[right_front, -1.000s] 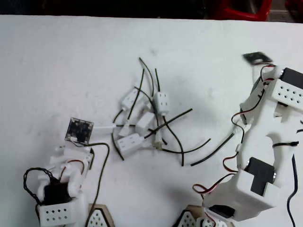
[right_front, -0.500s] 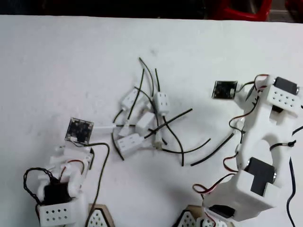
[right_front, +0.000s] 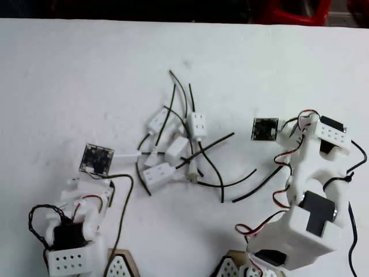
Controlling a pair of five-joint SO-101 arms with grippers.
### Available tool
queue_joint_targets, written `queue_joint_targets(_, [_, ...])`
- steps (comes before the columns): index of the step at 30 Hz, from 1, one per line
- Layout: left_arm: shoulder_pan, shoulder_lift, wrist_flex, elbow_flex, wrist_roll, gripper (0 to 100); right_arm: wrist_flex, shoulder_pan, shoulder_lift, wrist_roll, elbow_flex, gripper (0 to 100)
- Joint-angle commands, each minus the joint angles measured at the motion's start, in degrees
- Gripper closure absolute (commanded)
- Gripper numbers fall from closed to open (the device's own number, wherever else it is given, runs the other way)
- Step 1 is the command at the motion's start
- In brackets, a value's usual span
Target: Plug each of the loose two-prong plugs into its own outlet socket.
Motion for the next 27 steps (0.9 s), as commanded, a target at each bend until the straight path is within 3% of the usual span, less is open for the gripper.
queue_joint_targets(1, [-0.7, -0.7, -1.2, -1.1, 0.0, 82, -2.6, 0.0, 2.2, 0.5, -0.3, 65.1])
queue_joint_targets(6, [-0.7, -0.7, -1.2, -1.1, 0.0, 82, -3.4, -0.1, 4.1, 0.3, -0.3, 67.7])
queue_joint_targets(18, [-0.7, -0.7, -1.2, -1.0, 0.0, 82, 3.0, -0.1, 4.0, 0.0, -1.4, 98.3])
queue_joint_targets(27, [-0.7, -0.7, -1.2, -1.0, 0.0, 82, 18.3, 4.8, 4.0, -15.4, -13.1, 98.1])
